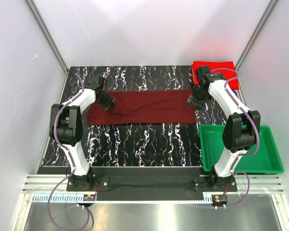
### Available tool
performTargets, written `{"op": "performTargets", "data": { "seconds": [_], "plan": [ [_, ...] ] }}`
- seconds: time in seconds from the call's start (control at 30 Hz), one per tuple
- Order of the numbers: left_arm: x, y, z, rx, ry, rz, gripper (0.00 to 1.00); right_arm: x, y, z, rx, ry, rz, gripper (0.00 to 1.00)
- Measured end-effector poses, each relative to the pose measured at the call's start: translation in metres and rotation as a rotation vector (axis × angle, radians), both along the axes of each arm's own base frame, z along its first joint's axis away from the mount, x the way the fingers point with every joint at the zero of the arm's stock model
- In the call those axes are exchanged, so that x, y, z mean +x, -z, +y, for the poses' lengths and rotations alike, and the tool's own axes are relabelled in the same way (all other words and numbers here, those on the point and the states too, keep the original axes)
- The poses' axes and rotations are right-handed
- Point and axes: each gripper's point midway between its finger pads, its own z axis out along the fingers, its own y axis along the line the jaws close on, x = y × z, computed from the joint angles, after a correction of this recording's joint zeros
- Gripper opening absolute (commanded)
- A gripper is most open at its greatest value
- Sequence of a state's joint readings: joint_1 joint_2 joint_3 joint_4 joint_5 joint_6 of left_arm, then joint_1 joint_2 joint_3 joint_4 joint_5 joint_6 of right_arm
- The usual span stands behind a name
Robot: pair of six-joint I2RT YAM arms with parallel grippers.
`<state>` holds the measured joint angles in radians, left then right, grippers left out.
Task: Fold and stack the t-shirts
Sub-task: Fold the tshirt
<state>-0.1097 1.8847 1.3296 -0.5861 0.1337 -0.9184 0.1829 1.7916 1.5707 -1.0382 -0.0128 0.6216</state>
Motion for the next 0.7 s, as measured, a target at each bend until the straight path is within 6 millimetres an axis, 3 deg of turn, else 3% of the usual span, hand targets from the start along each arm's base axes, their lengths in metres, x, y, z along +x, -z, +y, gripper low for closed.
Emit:
{"op": "performTargets", "data": {
  "seconds": [0.27,0.6,0.7],
  "plan": [
    [0.039,-0.019,-0.021,-0.080,0.044,-0.125,0.00,0.000,0.000,0.000,0.000,0.000,0.001,0.45],
    [0.071,-0.010,-0.042,-0.129,0.164,-0.180,0.04,-0.002,0.001,0.000,-0.001,0.000,0.006,0.45],
    [0.085,-0.021,-0.049,-0.144,0.210,-0.221,0.15,-0.002,0.001,0.000,-0.001,0.000,0.008,0.44]
  ]
}}
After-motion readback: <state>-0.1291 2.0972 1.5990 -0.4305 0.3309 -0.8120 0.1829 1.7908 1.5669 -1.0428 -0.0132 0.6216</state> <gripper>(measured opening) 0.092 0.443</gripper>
